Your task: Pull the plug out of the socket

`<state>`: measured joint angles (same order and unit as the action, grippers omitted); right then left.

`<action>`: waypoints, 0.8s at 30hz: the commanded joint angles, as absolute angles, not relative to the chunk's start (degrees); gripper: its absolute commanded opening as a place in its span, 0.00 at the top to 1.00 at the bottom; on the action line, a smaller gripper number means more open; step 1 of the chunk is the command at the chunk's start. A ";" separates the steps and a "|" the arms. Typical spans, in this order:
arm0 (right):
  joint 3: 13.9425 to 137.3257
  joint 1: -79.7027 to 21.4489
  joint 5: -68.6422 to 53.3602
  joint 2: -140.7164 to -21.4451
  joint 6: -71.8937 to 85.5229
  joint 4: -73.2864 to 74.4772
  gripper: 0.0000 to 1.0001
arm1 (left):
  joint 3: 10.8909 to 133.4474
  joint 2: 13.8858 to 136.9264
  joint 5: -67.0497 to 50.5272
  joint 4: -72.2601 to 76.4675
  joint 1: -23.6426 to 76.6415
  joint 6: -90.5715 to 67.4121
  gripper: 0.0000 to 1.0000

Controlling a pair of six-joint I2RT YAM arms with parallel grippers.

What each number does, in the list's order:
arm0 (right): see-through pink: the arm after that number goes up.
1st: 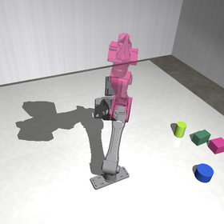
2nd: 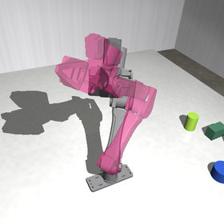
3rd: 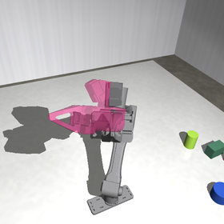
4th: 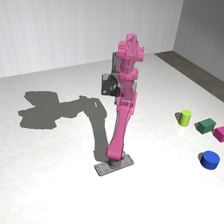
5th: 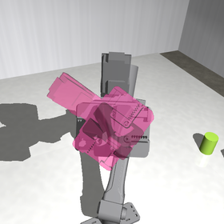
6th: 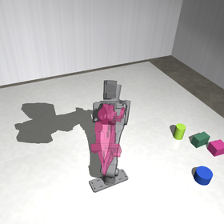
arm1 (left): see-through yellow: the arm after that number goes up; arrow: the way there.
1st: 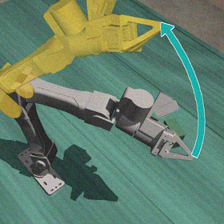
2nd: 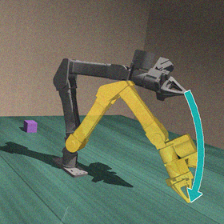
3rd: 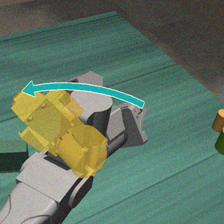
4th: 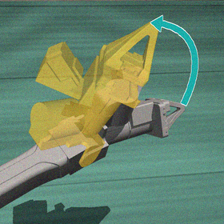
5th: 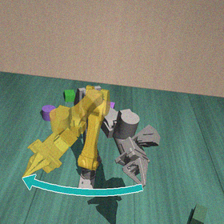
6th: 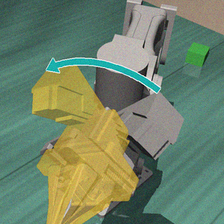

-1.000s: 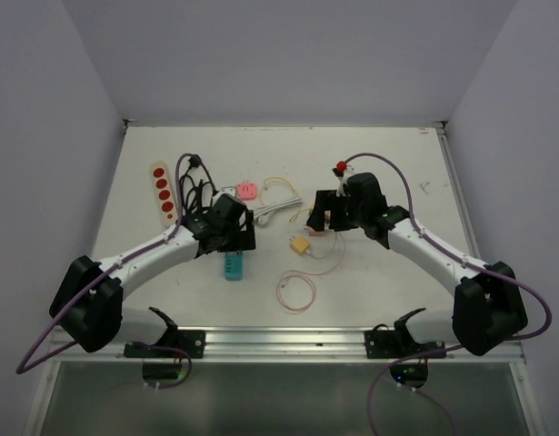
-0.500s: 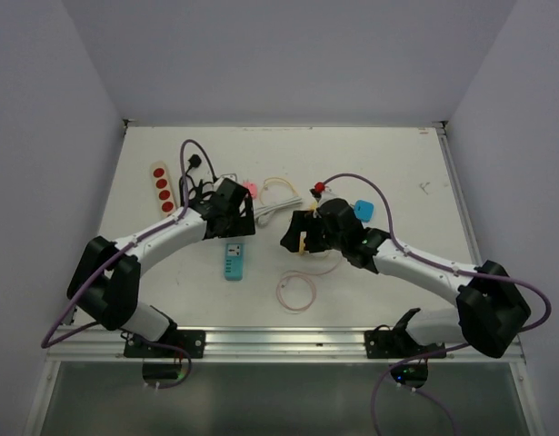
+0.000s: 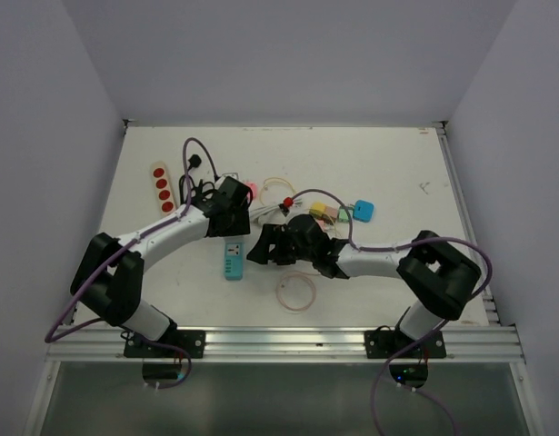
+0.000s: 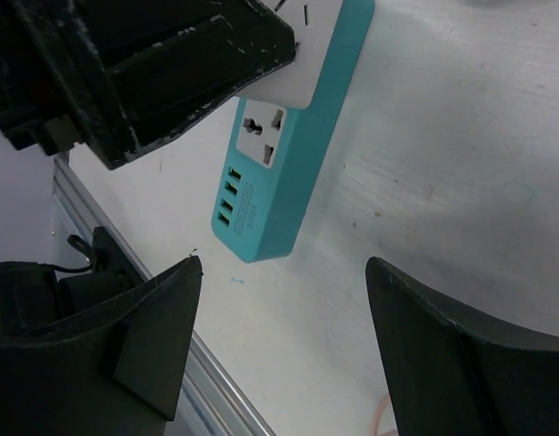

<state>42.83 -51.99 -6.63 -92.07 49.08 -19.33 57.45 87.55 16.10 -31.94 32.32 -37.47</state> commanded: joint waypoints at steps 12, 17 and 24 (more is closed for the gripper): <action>49.83 -53.35 -9.41 -107.22 54.76 -32.44 0.28 | 60.73 87.45 16.70 -33.22 32.69 -41.22 0.90; 49.48 -53.61 -9.49 -108.28 54.23 -32.43 0.34 | 60.64 87.10 17.23 -33.05 32.70 -42.89 0.98; 47.12 -53.44 -11.24 -107.58 55.45 -33.39 0.34 | 62.49 84.65 17.31 -33.05 32.43 -44.38 1.00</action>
<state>48.03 -53.25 -9.91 -107.63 54.57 -30.09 58.78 87.64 15.90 -33.91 32.38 -42.41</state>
